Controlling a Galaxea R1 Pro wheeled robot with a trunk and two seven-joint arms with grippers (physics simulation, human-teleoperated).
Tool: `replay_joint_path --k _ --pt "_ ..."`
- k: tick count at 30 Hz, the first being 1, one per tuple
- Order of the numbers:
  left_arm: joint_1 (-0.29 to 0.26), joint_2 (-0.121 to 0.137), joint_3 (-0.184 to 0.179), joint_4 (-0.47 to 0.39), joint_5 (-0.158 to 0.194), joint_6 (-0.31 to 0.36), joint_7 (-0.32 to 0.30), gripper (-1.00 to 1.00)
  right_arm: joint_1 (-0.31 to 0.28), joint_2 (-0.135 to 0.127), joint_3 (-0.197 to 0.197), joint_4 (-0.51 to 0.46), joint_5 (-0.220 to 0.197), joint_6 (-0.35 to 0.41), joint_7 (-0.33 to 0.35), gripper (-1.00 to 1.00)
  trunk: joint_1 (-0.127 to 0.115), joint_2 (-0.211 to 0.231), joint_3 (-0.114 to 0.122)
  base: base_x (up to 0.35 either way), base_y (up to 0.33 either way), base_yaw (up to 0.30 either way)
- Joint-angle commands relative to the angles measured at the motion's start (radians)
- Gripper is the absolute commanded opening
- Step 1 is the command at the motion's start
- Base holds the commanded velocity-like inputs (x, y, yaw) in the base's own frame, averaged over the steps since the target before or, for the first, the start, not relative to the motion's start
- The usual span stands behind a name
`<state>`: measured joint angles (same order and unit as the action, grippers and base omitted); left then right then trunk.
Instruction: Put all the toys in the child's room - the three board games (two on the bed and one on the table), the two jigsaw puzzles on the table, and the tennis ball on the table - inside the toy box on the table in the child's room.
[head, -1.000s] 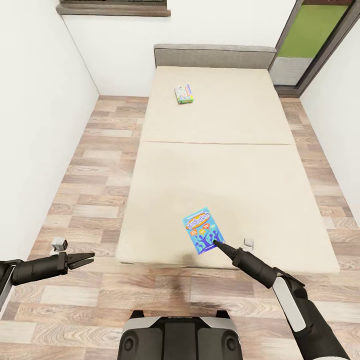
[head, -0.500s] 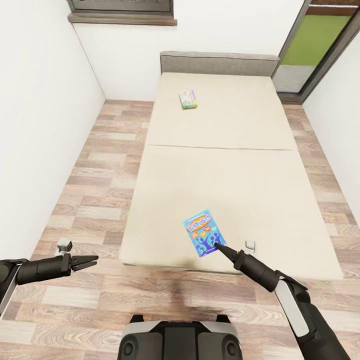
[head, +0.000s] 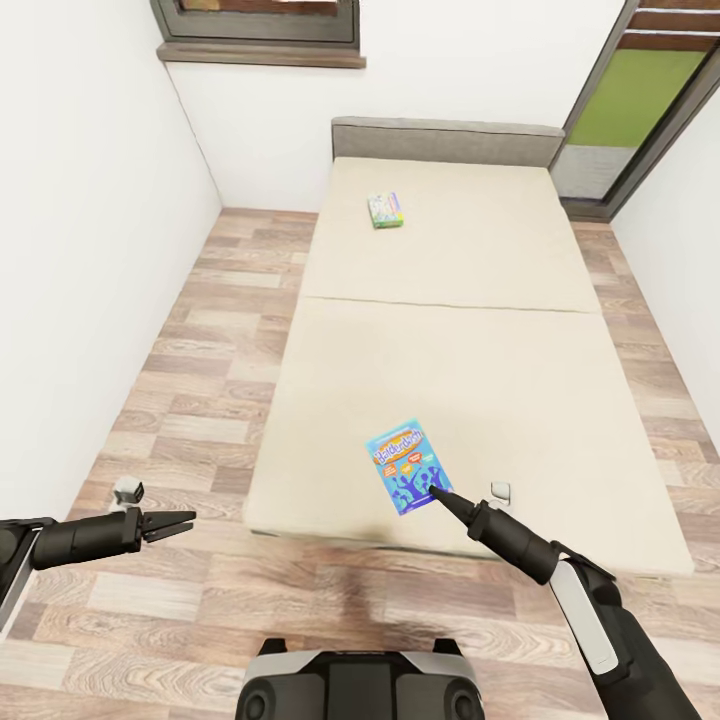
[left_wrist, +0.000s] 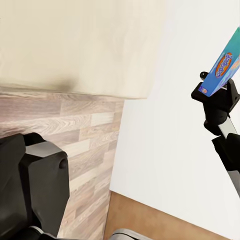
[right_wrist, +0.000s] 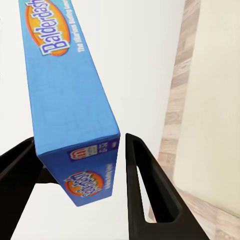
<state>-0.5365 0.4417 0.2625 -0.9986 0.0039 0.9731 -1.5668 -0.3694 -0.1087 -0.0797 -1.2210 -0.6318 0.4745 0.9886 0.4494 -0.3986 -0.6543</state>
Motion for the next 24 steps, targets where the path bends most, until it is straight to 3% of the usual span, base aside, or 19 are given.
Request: replay_joint_path --k 1,8,14,24 --pt "0.000 0.001 0.000 0.000 -0.001 0.011 -0.004 1.00 0.000 0.000 0.000 0.000 -0.006 0.008 0.001 -1.00 0.001 -0.001 0.001 0.000 0.000 0.071" --pt "-0.001 0.000 -0.001 0.000 -0.001 0.009 -0.004 1.00 0.000 -0.001 0.000 0.000 -0.006 0.007 0.002 -1.00 0.001 -0.001 0.012 0.000 0.000 0.071" --pt "-0.001 0.000 -0.002 0.000 -0.001 0.008 -0.004 1.00 0.002 -0.001 -0.014 0.000 -0.005 0.006 0.043 -1.00 0.001 -0.001 0.022 0.000 0.000 0.029" --pt "0.000 -0.003 -0.002 0.000 -0.001 0.007 -0.004 1.00 0.007 0.000 -0.032 0.001 -0.003 0.006 0.059 -1.00 0.001 -0.001 0.039 0.000 0.000 -0.062"
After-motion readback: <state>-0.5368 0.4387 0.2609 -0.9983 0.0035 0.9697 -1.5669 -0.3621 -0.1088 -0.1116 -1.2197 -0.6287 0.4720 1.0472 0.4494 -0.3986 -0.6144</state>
